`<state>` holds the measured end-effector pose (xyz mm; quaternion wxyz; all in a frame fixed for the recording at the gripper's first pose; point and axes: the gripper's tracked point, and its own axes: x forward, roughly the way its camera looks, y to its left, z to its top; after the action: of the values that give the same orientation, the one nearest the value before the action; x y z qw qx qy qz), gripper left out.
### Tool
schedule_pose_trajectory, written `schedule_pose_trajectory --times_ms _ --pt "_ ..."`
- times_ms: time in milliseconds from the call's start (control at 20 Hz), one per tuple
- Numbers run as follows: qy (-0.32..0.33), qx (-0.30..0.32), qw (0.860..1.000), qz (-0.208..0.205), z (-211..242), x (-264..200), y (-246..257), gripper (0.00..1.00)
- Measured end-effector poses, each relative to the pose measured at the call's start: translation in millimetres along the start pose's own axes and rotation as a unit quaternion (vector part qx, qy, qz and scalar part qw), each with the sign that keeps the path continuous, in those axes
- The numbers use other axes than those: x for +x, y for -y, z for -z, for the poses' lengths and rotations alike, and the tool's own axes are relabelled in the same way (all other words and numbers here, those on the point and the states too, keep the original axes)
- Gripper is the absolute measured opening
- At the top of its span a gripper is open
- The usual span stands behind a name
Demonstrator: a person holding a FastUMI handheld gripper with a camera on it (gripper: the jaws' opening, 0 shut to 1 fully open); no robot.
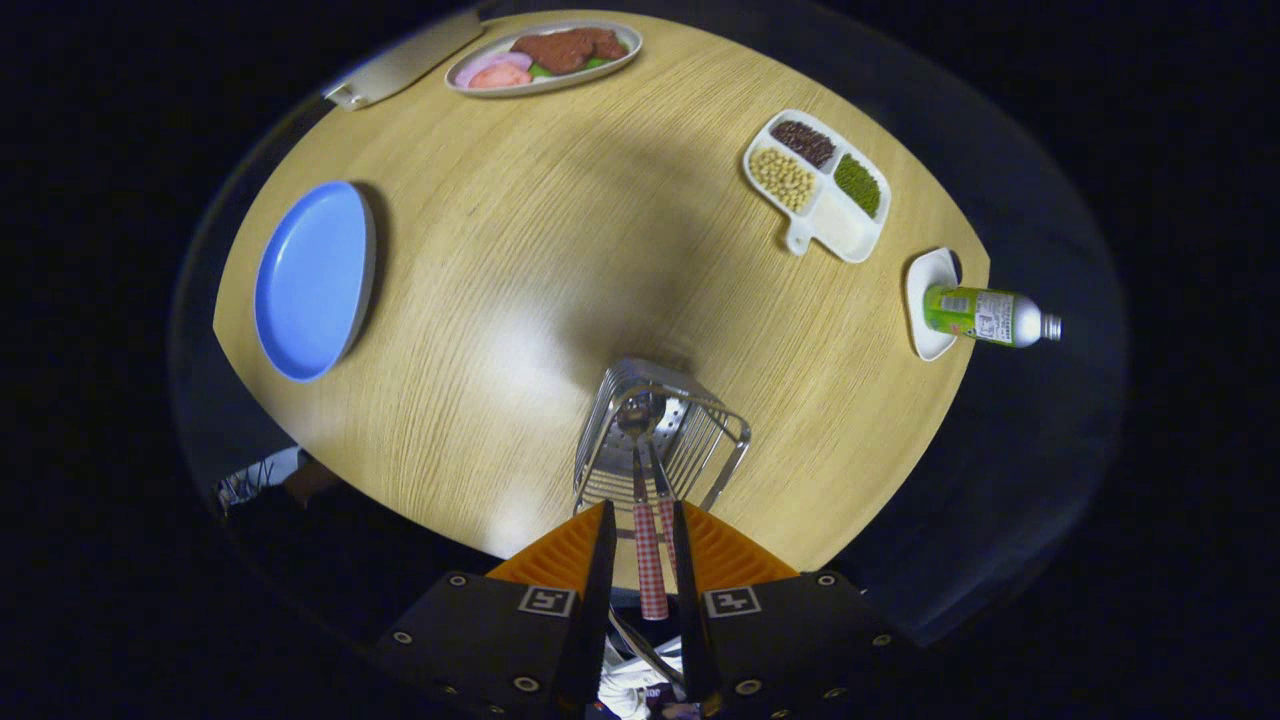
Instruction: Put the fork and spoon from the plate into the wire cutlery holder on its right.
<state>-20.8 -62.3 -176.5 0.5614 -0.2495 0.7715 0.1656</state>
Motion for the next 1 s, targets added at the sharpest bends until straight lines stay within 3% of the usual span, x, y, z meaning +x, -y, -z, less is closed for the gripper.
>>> schedule_pose_trajectory --times_ms 150,300,550,600,800,1000 --pt "0.115 0.074 0.991 0.012 -29 -19 18 0.41" --pt "0.208 0.113 0.972 0.013 -38 -36 23 0.76" --pt "0.357 0.098 0.928 0.034 -44 -78 2 0.89" --pt "0.395 0.103 0.912 0.038 -45 -90 -1 0.91" --pt "0.555 0.107 0.818 0.106 -42 -138 11 0.95" --pt "0.641 0.147 0.749 0.081 -34 -157 9 0.95"
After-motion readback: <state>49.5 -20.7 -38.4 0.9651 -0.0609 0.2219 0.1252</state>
